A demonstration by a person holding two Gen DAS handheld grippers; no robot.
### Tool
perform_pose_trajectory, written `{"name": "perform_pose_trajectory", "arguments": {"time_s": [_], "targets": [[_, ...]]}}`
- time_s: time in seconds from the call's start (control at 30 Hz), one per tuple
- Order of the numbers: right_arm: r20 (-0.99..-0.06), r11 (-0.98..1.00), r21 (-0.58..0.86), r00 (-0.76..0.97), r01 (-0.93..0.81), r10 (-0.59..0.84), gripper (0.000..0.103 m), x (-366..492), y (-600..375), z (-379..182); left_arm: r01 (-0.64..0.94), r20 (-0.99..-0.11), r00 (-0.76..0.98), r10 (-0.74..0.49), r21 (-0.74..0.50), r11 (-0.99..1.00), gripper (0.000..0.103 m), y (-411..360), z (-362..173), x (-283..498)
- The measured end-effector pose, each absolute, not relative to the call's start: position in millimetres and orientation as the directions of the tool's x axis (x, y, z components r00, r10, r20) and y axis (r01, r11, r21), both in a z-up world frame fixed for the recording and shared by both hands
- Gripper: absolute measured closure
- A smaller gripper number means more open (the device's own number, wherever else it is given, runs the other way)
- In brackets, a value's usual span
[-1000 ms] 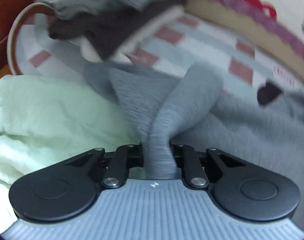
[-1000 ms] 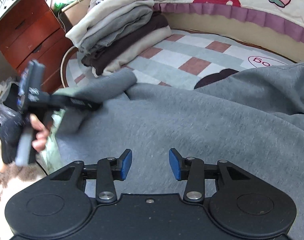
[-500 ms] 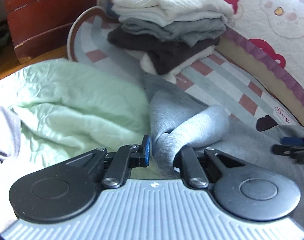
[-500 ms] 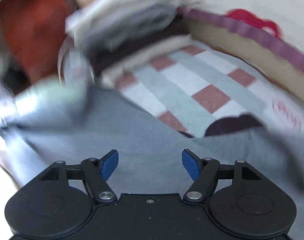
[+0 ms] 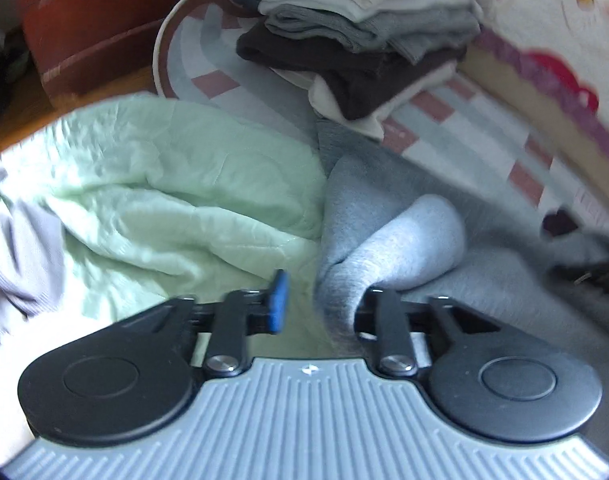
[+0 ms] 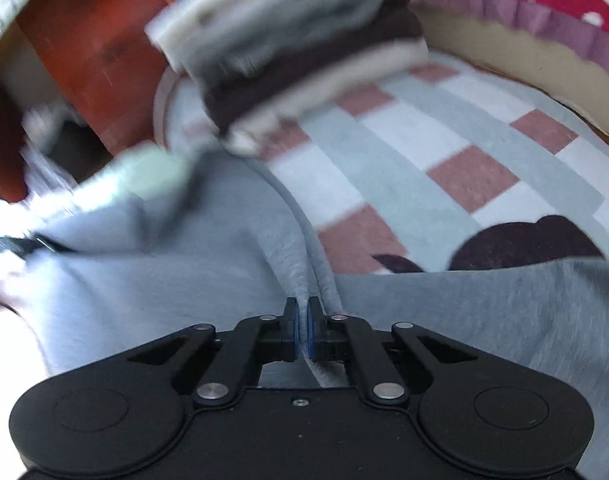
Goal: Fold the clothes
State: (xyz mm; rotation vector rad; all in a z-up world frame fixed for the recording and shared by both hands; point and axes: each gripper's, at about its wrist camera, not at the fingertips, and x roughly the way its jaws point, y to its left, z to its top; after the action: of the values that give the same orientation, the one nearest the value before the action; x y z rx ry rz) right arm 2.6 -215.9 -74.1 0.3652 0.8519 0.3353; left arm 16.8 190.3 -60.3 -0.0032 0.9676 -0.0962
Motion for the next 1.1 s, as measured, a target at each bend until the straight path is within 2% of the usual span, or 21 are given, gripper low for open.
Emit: {"name": "perform_pose_trajectory", "arguments": {"time_s": [0.07,0.17,0.3,0.47,0.6,0.67,0.87,0.93,1.03,1.1], "targets": [[-0.609,0.835,0.525,0.614,-0.162,0.502,0.097,-23,-216,-63,0.104,-0.804,0.589,-0.080,-0.023,0.994,0.062,188,-51,13],[-0.602,0.763,0.619,0.512,-0.186,0.612,0.097,-61,-201,-66,0.164,-0.771,0.622,-0.135,-0.041,0.986,0.062,178,-35,10],[-0.569,0.664,0.722,0.378,-0.195,0.730,0.097,-111,-183,-67,0.273,-0.716,0.658,-0.232,-0.060,0.960,0.055,153,-15,7],[-0.591,0.674,0.719,0.358,-0.171,0.722,0.097,-152,-180,-63,0.441,-0.653,0.659,-0.373,-0.067,0.895,0.050,96,6,-2],[-0.656,0.718,0.680,0.316,-0.145,0.685,0.097,-164,-170,-77,0.455,-0.666,0.636,-0.390,-0.085,0.886,0.048,74,13,8],[-0.690,0.741,0.667,0.312,-0.076,0.653,0.097,-166,-166,-90,0.462,-0.672,0.624,-0.399,-0.095,0.882,0.048,63,16,14],[-0.670,0.729,0.681,0.338,-0.076,0.661,0.097,-183,-166,-95,0.481,-0.689,0.588,-0.424,-0.124,0.868,0.048,29,27,29],[-0.690,0.747,0.659,0.324,-0.090,0.647,0.097,-188,-161,-98,0.420,-0.706,0.607,-0.365,-0.105,0.901,0.048,47,16,24],[-0.723,0.772,0.625,0.288,-0.112,0.628,0.097,-195,-157,-102,0.288,-0.733,0.638,-0.237,-0.059,0.956,0.059,88,-7,11],[-0.762,0.792,0.606,0.235,-0.068,0.603,0.097,-194,-159,-107,0.214,-0.757,0.639,-0.134,0.007,0.977,0.060,112,-15,5]]}}
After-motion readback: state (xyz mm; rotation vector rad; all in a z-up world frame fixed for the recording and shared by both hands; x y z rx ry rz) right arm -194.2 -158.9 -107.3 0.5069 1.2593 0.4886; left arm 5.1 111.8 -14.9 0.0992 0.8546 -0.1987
